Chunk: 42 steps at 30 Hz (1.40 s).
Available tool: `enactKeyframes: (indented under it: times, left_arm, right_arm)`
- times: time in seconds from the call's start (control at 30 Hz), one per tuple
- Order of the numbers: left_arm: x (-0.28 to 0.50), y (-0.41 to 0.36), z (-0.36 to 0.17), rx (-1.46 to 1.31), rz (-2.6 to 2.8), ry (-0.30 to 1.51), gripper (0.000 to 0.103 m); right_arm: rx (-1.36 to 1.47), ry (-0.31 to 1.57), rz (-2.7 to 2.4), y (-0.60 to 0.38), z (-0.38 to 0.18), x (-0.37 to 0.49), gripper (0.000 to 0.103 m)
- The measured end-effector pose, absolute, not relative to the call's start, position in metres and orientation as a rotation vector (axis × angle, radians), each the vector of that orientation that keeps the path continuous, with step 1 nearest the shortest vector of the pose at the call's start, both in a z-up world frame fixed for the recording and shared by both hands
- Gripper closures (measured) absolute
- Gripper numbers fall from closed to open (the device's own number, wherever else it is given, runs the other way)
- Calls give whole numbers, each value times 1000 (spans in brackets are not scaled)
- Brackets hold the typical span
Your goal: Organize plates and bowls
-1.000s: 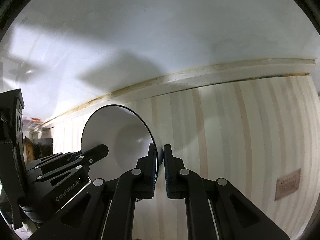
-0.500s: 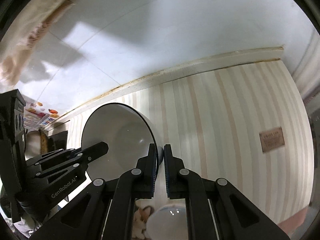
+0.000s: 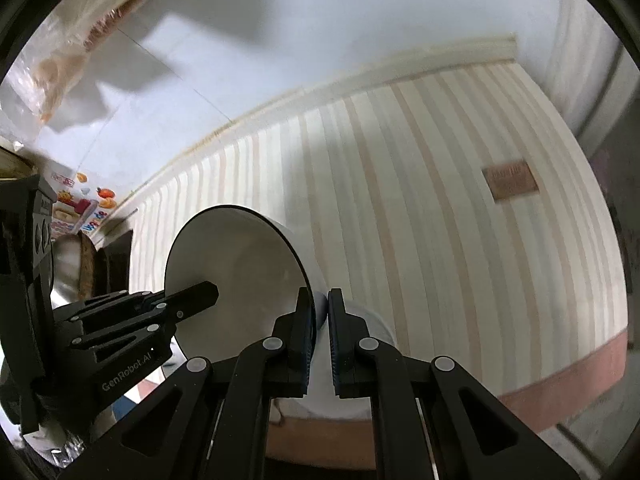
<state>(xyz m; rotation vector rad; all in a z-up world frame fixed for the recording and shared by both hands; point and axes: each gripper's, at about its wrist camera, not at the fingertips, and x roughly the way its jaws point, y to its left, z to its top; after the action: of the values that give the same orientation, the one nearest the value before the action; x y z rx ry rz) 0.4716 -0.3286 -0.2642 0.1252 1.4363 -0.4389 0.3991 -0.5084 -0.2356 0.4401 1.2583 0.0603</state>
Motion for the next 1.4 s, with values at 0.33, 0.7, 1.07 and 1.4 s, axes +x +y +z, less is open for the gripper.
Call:
enactKeyframes:
  times: [0.33, 0.7, 1.07, 1.4]
  left_arm:
    - [445, -344, -299, 201, -455, 1506, 96]
    - [436, -356, -318, 261, -454, 1548, 96]
    - [436, -359, -328, 302, -444, 1551, 96]
    - [436, -355, -321, 261, -461, 1559, 94]
  right_arm:
    - [475, 1344, 28, -518, -282, 375, 94]
    - [484, 1400, 12, -524, -305, 375, 94]
    - [504, 1431, 8, -525, -312, 382, 92]
    - [511, 1442, -14, -527, -310, 383, 88]
